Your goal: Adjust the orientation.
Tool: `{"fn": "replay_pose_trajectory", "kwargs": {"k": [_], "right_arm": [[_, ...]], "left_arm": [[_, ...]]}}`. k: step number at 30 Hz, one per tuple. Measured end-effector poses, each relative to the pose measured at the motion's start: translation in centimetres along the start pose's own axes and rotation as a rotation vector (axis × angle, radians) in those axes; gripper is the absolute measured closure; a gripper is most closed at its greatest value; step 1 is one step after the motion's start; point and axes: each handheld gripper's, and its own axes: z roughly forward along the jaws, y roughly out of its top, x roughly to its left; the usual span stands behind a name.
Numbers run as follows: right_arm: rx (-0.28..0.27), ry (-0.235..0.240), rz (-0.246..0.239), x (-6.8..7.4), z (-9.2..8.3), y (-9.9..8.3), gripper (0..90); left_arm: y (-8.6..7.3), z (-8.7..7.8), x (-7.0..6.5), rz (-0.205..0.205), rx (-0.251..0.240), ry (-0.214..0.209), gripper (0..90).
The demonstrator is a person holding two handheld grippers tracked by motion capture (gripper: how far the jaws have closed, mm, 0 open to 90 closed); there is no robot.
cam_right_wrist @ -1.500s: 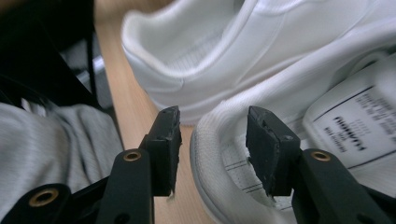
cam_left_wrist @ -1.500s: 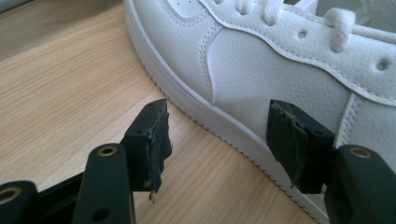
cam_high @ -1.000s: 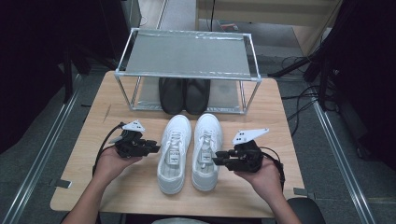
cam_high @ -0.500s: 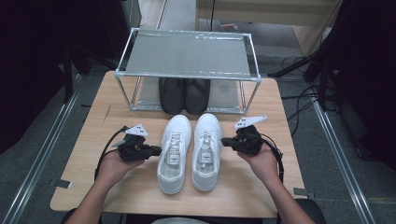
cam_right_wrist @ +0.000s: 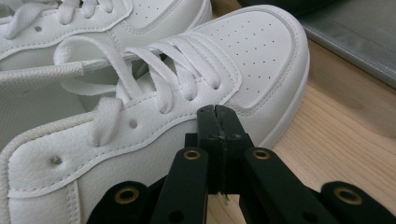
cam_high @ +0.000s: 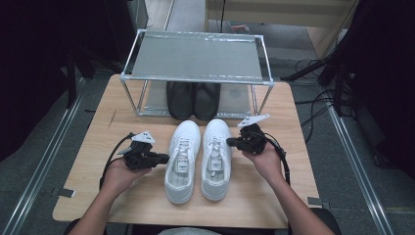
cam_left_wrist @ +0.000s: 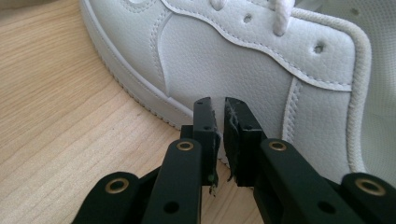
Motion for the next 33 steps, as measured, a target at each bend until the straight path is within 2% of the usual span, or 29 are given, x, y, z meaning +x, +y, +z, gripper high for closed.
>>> {"fn": "replay_pose_trajectory", "kwargs": {"k": [8, 11, 16, 20, 24, 26, 29, 33], "right_arm": [[-0.006, 0.047, 0.004, -0.5, 0.4, 0.2, 90.0], [-0.006, 0.065, -0.001, -0.7, 0.7, 0.4, 90.0], [-0.005, 0.08, 0.006, -0.8, 0.8, 0.4, 90.0], [-0.003, 0.078, 0.01, -0.8, 0.7, 0.4, 90.0], [-0.003, 0.077, 0.013, -0.8, 0.7, 0.4, 90.0], [-0.003, 0.069, 0.015, -0.8, 0.7, 0.4, 90.0], [-0.003, 0.067, 0.015, -0.7, 0.7, 0.4, 90.0], [-0.004, 0.054, 0.02, -0.8, 0.6, 0.4, 90.0]], "left_arm": [[-0.1, 0.2, -0.1, 0.003, -0.002, 0.019, 83.9], [-0.1, 0.4, 0.0, -0.009, -0.005, 0.01, 84.7], [-0.2, 0.5, -0.3, -0.008, -0.018, 0.009, 88.6], [-0.1, 0.7, -0.4, -0.018, -0.013, -0.011, 90.0], [0.1, 1.3, -1.2, 0.01, -0.004, -0.033, 90.0], [0.2, 1.3, -1.5, 0.011, 0.001, -0.018, 90.0], [0.1, 1.4, -1.5, -0.008, -0.006, -0.026, 90.0], [0.2, 1.7, -2.0, 0.014, 0.004, -0.053, 90.0]]}}
